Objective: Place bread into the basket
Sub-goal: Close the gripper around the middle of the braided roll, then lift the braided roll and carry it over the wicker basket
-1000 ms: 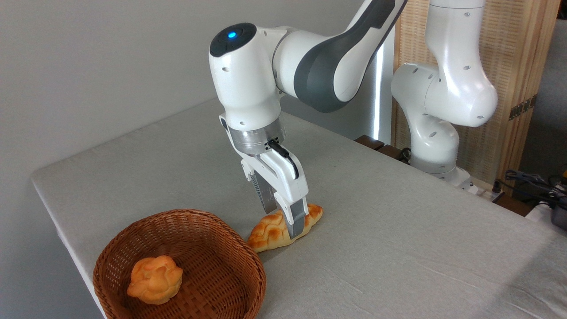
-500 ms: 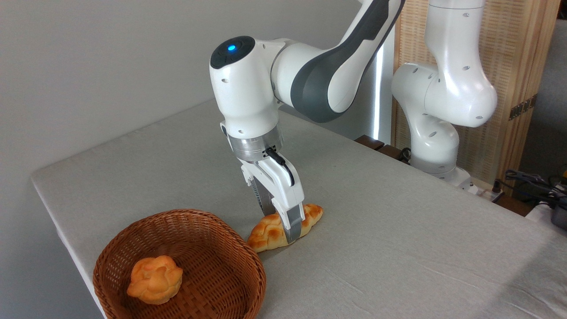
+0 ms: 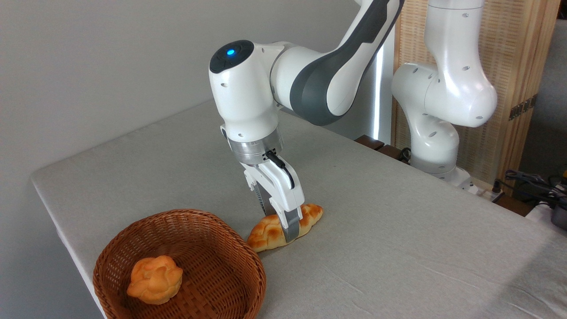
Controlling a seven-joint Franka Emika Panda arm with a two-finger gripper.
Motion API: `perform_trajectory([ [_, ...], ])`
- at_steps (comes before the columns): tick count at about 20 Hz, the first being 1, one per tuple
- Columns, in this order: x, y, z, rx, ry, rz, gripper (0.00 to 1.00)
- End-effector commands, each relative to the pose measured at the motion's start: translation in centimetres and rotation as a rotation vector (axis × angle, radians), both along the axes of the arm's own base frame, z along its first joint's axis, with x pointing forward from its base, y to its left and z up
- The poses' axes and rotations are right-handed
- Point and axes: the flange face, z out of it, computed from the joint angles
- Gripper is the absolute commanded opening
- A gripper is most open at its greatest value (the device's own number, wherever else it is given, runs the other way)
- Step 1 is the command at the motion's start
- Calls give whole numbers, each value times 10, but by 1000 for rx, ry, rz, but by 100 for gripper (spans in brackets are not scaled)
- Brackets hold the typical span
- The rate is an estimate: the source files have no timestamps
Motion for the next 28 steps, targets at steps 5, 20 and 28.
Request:
perform_trajectory([
  [5,-5,0,7,8,5,-24,58],
  [20,21,-5,134,-117,-243,32,59],
  [28,74,0,115,-100,-514,80,64],
])
